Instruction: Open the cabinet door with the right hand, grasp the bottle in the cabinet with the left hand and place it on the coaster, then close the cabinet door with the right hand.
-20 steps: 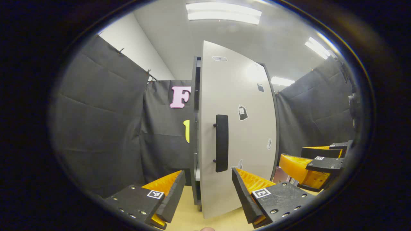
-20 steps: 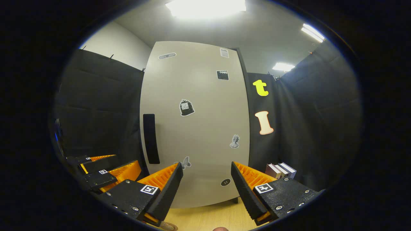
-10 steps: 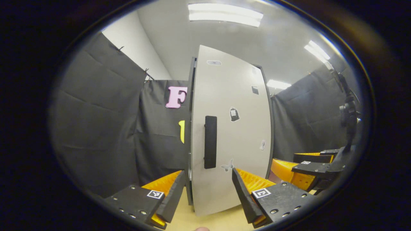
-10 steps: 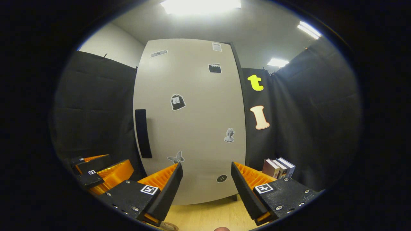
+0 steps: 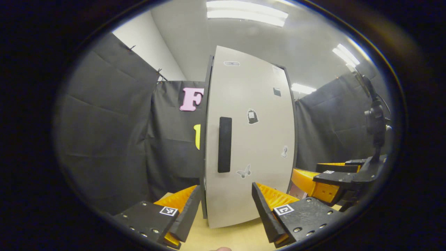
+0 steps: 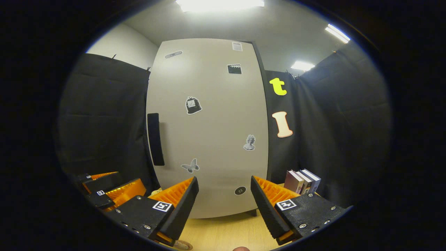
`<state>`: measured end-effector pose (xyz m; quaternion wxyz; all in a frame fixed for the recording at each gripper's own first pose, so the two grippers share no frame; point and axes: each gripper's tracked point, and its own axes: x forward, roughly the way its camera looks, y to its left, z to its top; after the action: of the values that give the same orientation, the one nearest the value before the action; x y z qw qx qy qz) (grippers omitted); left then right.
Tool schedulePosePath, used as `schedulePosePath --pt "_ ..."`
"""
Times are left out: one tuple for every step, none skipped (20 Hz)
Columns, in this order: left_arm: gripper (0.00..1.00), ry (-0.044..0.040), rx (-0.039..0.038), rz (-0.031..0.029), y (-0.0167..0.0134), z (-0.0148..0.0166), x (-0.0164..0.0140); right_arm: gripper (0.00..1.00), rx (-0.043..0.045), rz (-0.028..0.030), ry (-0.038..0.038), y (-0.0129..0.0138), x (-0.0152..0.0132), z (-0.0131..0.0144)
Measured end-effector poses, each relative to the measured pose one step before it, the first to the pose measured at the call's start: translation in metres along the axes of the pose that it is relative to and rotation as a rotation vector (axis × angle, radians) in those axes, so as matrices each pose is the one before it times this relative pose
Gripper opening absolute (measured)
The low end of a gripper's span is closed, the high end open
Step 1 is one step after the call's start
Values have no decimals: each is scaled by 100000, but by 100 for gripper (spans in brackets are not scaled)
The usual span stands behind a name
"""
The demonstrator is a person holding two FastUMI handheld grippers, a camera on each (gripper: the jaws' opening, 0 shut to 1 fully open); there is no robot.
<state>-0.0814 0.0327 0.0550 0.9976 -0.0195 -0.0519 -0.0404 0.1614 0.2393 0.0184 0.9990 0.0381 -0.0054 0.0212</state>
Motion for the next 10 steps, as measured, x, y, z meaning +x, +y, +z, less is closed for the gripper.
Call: schedulePosePath --pt "84 1141 -399 -148 -141 -241 34 93 281 172 1197 80 -40 -342" --pt "84 680 -334 203 -88 -214 29 93 -61 295 644 116 -63 -35" --pt "84 273 -558 27 -45 -43 -27 93 -15 161 280 2 -83 -17" --pt "84 969 -349 -34 -188 -223 40 93 -56 166 -257 69 -69 115" --pt "84 818 424 294 -105 -184 52 93 -310 113 -295 -21 19 96" --pt "84 -83 1202 402 117 -20 49 93 -343 -51 -80 -42 -11 66" --pt "84 382 1885 -385 -66 72 -13 93 -88 13 -50 -26 -121 -42" --pt "84 380 2201 -676 -70 4 -75 93 222 -192 -219 -29 -150 51" --pt "84 175 2026 50 50 78 54 93 230 -114 -62 -62 -59 43" --pt "84 -61 1367 42 11 2 -53 93 -191 352 265 34 -86 -36"
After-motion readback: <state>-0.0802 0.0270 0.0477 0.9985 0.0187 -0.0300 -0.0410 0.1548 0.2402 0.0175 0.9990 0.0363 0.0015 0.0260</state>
